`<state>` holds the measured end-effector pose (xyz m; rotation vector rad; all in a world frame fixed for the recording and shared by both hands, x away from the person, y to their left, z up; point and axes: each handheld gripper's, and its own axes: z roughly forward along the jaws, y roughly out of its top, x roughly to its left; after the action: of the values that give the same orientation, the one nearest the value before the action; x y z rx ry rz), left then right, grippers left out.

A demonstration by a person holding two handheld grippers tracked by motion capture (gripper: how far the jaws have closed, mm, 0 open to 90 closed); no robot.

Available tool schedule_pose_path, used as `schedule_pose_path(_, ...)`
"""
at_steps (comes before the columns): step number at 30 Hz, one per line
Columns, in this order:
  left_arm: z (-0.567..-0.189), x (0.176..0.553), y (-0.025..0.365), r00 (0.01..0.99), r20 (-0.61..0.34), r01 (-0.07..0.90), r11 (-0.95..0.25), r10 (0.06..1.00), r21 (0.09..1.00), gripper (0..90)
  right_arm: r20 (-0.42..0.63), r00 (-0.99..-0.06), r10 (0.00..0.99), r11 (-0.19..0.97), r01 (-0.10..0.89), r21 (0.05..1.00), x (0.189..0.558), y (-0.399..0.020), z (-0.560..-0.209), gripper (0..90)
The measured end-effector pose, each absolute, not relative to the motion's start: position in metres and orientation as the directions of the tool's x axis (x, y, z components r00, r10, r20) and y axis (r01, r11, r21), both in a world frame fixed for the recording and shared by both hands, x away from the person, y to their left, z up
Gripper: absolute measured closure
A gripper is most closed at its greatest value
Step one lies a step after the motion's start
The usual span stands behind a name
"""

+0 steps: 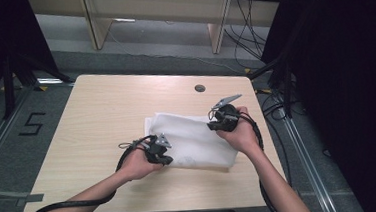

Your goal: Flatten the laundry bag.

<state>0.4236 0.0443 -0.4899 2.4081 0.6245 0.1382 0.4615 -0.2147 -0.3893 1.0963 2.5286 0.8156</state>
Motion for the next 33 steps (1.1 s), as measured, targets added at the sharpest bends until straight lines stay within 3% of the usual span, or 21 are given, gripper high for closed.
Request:
schedule_pose_path(4,-0.488,0.422,0.044,0.874,-0.059,0.41,-0.668,0.482,0.621,89.8,-0.026,-0.686,0.727,0.561,0.572,0.598,0.459,-0.215,-0.385,89.9)
schedule_pose_path(13,-0.478,0.405,0.043,0.907,-0.054,0.359,-0.696,0.418,0.622,89.8,-0.035,-0.684,0.729,0.55,0.554,0.625,0.454,-0.217,-0.383,89.9)
schedule_pose_path(26,-0.49,0.431,0.042,0.866,-0.066,0.424,-0.657,0.496,0.623,89.4,-0.023,-0.701,0.713,0.545,0.532,0.648,0.439,-0.219,-0.37,90.0)
schedule_pose_path(33,-0.491,0.436,0.053,0.851,-0.084,0.444,-0.624,0.519,0.643,89.4,-0.044,-0.728,0.684,0.546,0.471,0.692,0.425,-0.218,-0.37,90.0)
